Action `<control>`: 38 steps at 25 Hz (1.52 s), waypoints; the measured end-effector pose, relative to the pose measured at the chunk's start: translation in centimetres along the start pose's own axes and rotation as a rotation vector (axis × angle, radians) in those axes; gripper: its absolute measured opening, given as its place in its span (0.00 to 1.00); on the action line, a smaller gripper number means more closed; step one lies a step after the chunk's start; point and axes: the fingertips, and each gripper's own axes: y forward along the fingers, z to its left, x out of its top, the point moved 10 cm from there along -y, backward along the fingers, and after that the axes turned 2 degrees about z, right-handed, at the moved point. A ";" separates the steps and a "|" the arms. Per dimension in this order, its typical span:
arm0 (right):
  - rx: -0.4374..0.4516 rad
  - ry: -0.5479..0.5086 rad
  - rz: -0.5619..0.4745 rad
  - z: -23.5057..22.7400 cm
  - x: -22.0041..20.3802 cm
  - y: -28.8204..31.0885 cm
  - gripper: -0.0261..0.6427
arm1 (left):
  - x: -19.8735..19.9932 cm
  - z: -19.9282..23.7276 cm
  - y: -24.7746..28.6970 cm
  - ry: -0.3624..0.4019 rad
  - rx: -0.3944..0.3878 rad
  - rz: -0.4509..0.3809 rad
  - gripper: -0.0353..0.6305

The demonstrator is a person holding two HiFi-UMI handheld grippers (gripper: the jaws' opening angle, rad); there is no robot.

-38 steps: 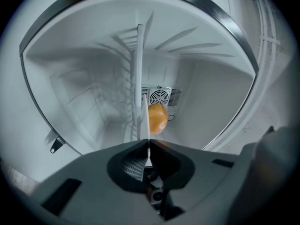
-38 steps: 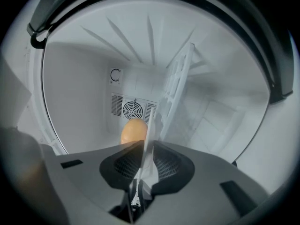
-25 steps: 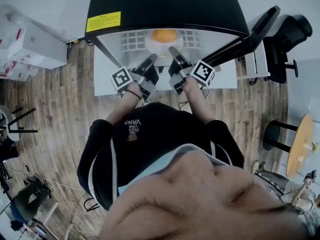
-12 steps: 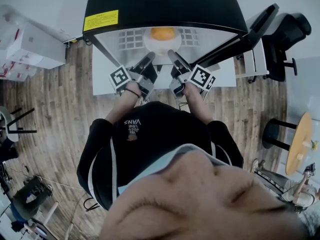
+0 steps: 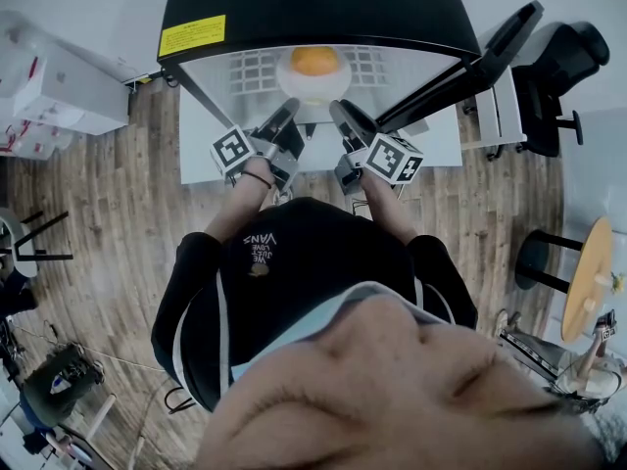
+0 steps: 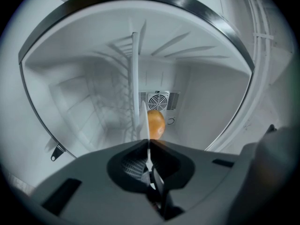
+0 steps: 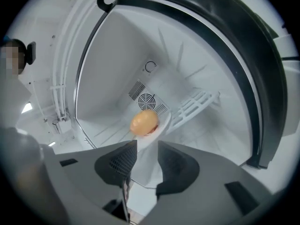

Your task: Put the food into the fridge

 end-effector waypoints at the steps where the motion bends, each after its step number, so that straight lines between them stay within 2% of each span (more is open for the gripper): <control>1: -0.005 -0.015 -0.001 0.1 0.0 -0.1 0.26 | 0.0 0.0 0.0 0.006 0.001 -0.001 0.09; 5: -0.019 -0.133 -0.012 0.7 0.2 -0.4 0.24 | 0.0 -0.1 -0.1 0.018 -0.006 -0.003 0.09; 9: -0.053 -0.271 -0.007 1.4 0.2 -0.5 0.17 | -0.1 0.2 -0.2 0.022 0.003 -0.010 0.09; 14: -0.112 -0.354 0.015 1.3 0.2 -0.4 0.10 | -0.3 -0.2 0.0 0.050 -0.025 -0.006 0.10; 23: -0.117 -0.366 0.036 1.1 -0.1 -0.3 0.07 | -0.4 -0.8 -0.4 0.134 -0.017 0.022 0.10; 31: -0.113 -0.373 0.052 1.1 -0.1 0.1 0.07 | -0.7 -0.8 -0.6 0.133 -0.028 0.030 0.10; 38: -0.114 -0.378 0.055 1.1 0.0 0.3 0.07 | -0.9 -1.0 -1.6 0.195 -0.022 0.037 0.10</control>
